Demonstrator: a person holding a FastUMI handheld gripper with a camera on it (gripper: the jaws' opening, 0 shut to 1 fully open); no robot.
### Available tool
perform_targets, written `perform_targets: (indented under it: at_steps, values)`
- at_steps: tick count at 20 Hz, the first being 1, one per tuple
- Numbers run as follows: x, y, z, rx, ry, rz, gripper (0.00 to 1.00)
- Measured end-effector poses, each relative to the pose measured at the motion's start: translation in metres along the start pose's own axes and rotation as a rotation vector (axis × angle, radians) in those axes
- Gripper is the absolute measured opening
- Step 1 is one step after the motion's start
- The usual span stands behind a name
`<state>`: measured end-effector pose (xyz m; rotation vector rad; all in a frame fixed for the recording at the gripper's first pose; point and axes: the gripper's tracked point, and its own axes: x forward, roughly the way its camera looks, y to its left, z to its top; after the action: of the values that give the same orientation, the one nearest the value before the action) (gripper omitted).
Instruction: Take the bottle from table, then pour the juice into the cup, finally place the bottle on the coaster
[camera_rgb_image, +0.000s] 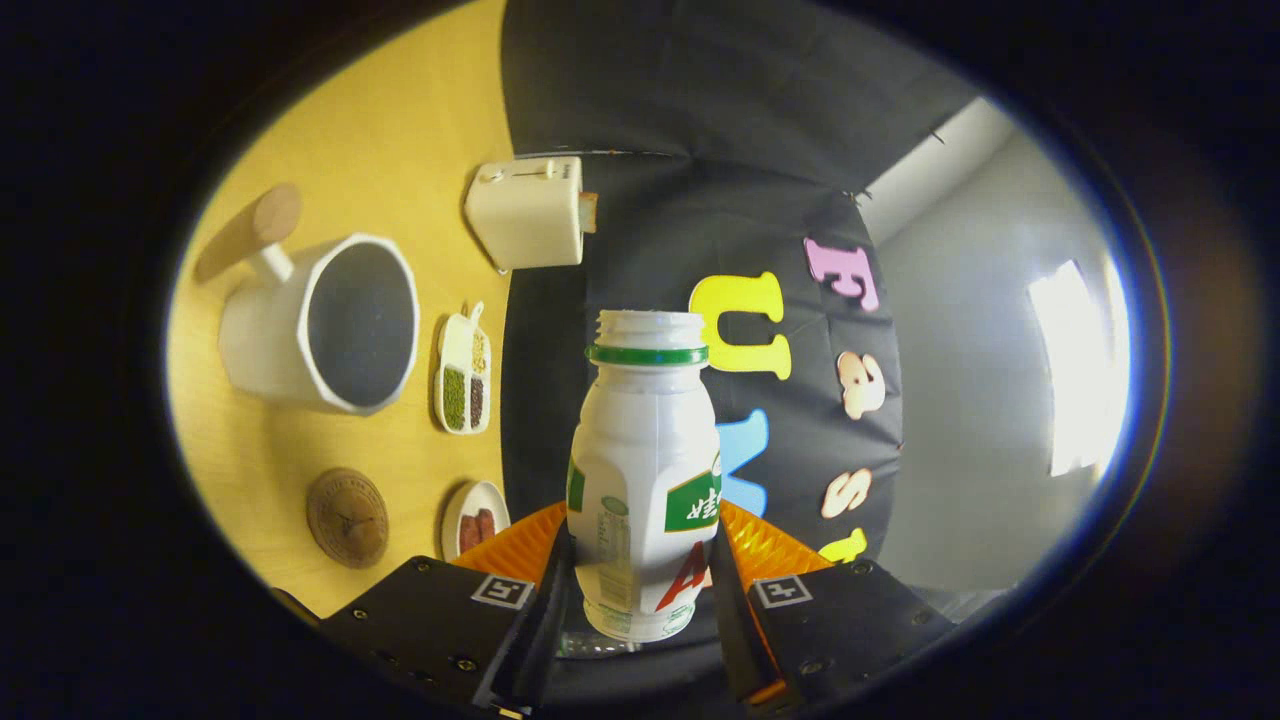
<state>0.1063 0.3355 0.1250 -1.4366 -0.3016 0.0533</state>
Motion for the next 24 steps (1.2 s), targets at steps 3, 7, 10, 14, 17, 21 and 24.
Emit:
perform_targets:
  at_steps: [3,7,10,14,17,21,24]
  values:
    - [0.001,0.002,-0.003,0.168,0.017,0.037,0.65]
    - [0.003,0.018,-0.013,0.440,0.053,0.125,0.66]
    - [0.010,0.034,-0.017,0.694,0.073,0.189,0.66]
    - [0.019,0.053,-0.033,1.040,0.118,0.253,0.66]
    - [0.024,0.071,-0.043,1.218,0.155,0.286,0.65]
    - [0.023,0.103,-0.052,1.373,0.198,0.337,0.65]
    - [0.025,0.118,-0.053,1.435,0.225,0.353,0.65]
